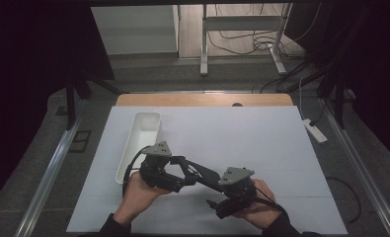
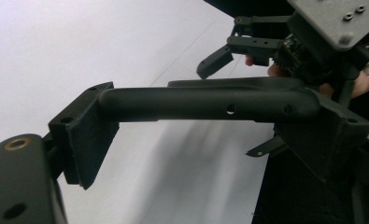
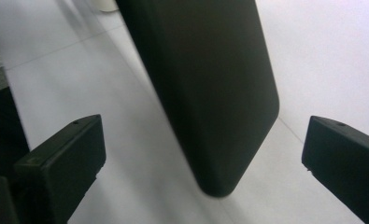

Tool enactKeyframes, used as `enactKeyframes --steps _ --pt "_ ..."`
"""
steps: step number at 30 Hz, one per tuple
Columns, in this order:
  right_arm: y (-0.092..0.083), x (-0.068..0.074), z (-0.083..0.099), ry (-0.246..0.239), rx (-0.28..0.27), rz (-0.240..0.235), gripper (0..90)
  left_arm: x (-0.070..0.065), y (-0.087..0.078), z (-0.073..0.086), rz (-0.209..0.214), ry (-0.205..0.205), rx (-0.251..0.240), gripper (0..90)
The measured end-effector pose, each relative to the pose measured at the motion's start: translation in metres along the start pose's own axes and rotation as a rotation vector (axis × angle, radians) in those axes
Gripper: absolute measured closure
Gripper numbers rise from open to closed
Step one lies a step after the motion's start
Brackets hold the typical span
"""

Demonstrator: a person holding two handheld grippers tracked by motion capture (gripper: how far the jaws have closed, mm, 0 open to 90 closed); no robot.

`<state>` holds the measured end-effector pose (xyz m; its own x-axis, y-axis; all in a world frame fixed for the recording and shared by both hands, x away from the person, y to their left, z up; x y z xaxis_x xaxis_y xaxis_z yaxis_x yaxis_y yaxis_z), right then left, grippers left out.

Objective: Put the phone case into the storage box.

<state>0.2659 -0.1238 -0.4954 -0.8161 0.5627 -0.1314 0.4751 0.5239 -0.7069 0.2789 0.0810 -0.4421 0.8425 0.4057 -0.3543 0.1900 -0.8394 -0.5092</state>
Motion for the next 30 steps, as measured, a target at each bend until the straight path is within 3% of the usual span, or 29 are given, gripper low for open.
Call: enactKeyframes --steps 21,25,27,30 --pt "0.004 0.005 -0.005 -0.135 -0.049 0.187 49.7 -0.003 0.005 -0.003 0.015 -0.027 0.002 15.0" --pt "0.004 0.007 -0.005 -0.156 -0.064 0.217 61.2 -0.002 0.005 -0.003 0.015 -0.033 0.0 14.9" --pt "0.004 0.007 -0.005 -0.165 -0.066 0.221 62.3 -0.002 0.005 -0.003 0.015 -0.033 -0.001 14.7" --pt "0.005 0.011 -0.005 -0.203 -0.063 0.23 69.4 0.0 0.005 -0.003 0.013 -0.029 -0.001 14.5"
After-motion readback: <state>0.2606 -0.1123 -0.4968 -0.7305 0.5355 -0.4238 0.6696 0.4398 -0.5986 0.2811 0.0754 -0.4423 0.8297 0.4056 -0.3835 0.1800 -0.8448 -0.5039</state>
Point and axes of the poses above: each handheld gripper's, and its own axes: y roughly forward along the jaws, z roughly out of its underside, x roughly to its left, the point moved 4 cm from there along y, roughly forward along the jaws, and after that the axes turned 5 degrees about z, right-handed, at the moved point
